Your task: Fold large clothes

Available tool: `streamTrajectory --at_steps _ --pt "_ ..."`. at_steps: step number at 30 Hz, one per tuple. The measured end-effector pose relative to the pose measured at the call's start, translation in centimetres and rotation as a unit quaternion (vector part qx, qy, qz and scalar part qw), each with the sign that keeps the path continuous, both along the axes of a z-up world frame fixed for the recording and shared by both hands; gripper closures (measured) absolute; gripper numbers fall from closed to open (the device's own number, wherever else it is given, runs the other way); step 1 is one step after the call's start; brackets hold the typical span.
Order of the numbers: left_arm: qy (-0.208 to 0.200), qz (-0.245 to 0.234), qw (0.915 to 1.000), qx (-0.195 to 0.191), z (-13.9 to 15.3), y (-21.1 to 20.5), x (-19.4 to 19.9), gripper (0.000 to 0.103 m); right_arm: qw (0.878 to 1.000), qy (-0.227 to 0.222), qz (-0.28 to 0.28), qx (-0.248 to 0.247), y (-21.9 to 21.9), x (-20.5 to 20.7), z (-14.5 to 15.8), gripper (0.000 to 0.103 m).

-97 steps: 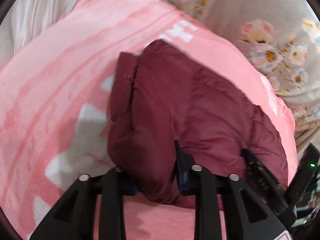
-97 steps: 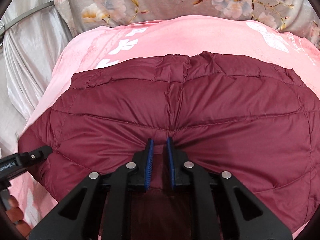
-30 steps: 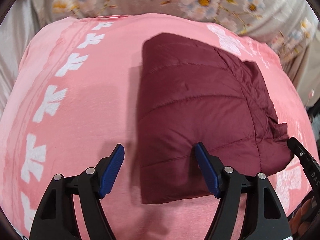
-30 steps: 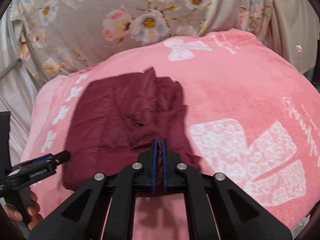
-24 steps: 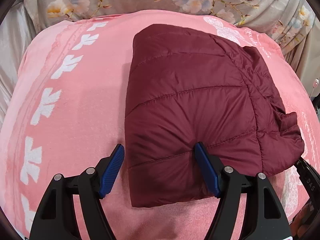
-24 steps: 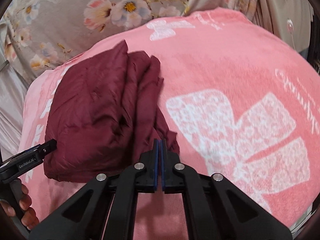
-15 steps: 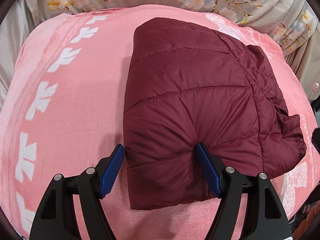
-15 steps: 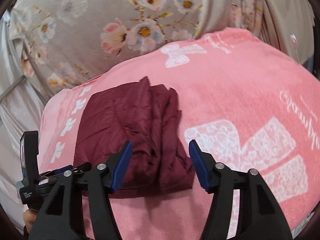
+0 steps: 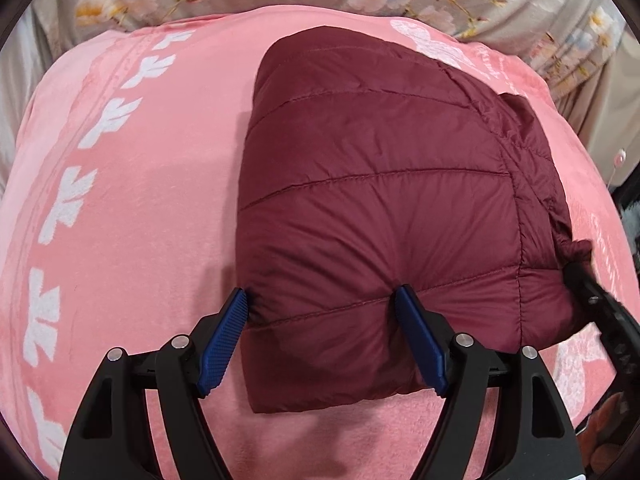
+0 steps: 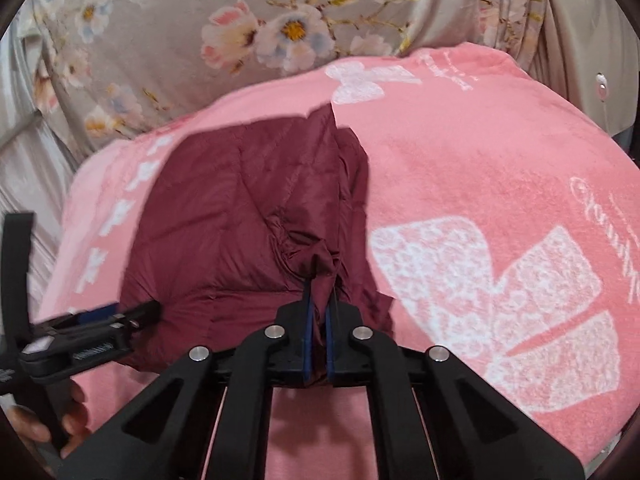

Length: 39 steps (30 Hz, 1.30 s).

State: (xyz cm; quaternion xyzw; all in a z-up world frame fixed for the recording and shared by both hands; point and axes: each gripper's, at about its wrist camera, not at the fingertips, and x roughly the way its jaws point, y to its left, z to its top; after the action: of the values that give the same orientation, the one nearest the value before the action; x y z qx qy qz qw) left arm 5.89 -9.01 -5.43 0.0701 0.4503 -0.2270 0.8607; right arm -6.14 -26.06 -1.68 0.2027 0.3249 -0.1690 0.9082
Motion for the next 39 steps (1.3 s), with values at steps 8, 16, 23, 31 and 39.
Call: streamTrajectory --at_steps 8,16,23,31,39 --pt "-0.02 -0.003 0.9995 0.024 -1.1 -1.2 -0.4 0.022 0.999 0.041 -0.005 -0.032 0.7 2.0 -2.9 0.099" --pt "-0.034 -0.001 0.9988 0.035 -2.3 -1.7 -0.1 0.016 0.998 0.036 -0.008 -0.048 1.3 2.2 -4.0 0.099" --pt "-0.031 0.002 0.9993 0.022 -3.2 -1.6 0.4 0.013 0.997 0.034 -0.012 -0.062 1.9 2.3 -4.2 0.098" --pt "-0.029 0.001 0.9995 0.014 -3.2 -1.4 0.4 0.013 0.999 0.032 -0.008 -0.037 1.2 1.7 -3.8 0.097" --pt "-0.029 0.024 0.9989 -0.027 1.9 4.1 1.6 0.018 0.997 -0.035 -0.062 0.024 -3.5 -2.8 2.3 0.056"
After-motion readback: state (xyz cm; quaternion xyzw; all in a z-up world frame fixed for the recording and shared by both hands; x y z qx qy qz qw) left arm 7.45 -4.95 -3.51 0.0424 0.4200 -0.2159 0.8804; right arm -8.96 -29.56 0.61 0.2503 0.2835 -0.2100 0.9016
